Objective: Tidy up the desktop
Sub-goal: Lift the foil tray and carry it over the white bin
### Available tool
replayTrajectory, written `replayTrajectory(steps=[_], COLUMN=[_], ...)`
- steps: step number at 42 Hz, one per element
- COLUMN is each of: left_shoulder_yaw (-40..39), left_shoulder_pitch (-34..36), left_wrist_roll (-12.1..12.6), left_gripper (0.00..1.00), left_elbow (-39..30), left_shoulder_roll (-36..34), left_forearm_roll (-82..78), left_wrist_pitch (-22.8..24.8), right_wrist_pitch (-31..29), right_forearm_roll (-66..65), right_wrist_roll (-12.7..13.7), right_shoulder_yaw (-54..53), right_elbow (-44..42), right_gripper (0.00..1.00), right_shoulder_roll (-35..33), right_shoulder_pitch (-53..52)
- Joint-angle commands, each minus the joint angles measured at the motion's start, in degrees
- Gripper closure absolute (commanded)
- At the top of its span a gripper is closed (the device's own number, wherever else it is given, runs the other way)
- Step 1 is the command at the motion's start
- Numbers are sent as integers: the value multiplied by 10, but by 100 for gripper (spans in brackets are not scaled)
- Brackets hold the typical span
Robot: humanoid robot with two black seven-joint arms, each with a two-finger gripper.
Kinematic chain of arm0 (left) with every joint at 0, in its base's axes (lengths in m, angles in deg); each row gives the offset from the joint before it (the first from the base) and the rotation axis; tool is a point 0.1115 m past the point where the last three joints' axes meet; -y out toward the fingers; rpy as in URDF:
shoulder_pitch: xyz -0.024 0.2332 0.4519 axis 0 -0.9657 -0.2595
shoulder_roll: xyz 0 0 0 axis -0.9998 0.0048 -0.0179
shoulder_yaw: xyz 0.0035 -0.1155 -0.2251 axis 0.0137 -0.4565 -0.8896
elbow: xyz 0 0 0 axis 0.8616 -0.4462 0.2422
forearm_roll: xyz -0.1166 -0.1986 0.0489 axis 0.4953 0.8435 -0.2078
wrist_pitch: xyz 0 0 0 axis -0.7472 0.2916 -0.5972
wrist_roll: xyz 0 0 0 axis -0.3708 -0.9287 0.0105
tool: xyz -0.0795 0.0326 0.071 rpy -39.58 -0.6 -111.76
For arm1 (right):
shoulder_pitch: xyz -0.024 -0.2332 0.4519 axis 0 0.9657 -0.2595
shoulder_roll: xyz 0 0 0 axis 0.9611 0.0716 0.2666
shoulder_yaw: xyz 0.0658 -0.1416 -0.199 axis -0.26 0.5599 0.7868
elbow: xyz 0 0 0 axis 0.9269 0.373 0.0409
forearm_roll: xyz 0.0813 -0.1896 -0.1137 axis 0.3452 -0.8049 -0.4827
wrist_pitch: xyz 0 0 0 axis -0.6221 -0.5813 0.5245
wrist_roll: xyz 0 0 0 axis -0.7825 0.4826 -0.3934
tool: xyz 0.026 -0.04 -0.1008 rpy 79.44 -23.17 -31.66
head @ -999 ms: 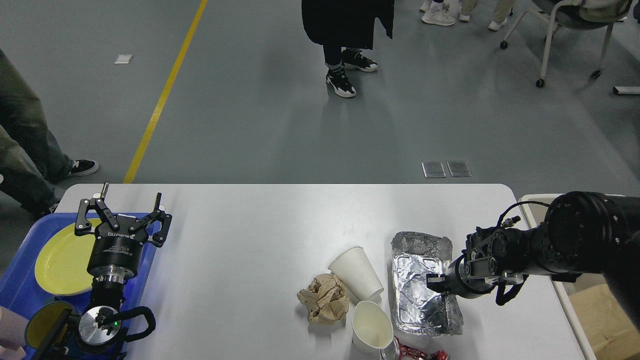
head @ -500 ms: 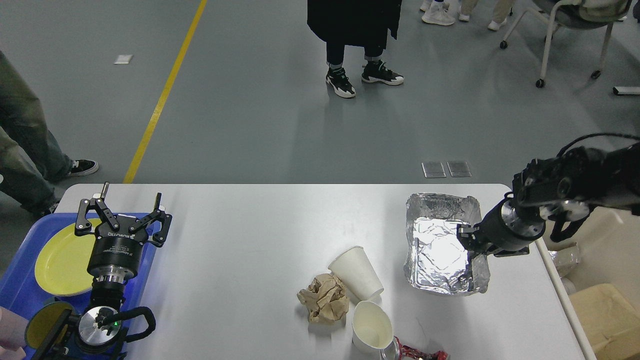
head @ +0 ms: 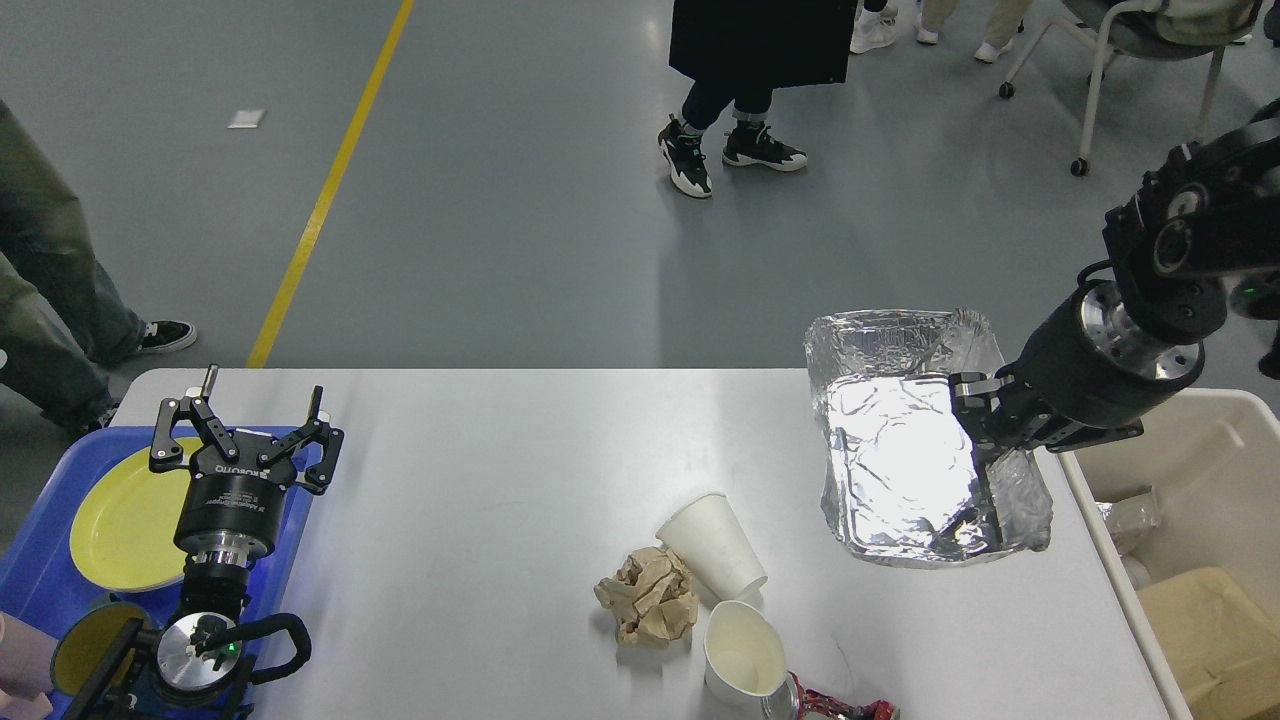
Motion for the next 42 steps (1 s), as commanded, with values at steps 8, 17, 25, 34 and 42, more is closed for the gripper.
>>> replayTrajectory(steps=[8, 17, 25, 34, 42], left_shoulder_yaw=[0, 1, 1, 0, 0], left_shoulder_pitch=[0, 0, 0, 0, 0], left_wrist_roll=[-1, -1, -1, -1, -1], left_gripper=[4, 4, 4, 4, 4], left_elbow=[0, 0, 0, 0, 0], left_shoulder_roll=[0, 0, 0, 0, 0], left_forearm_roll=[0, 0, 0, 0, 0], left_wrist_pitch=[0, 0, 0, 0, 0], right_wrist_pitch=[9, 12, 11, 12, 80], right_forearm_roll=[15, 18, 11, 16, 23], right_wrist_roll=[-1, -1, -2, -1, -2], right_shoulder_yaw=[48, 117, 123, 74, -54], right_elbow=[-4, -91, -264, -438, -581], right_gripper=[100, 100, 100, 100, 100], right_shoulder_roll=[-4, -115, -228, -271, -278], right_shoulder_pitch=[-2, 56, 190, 374, 598])
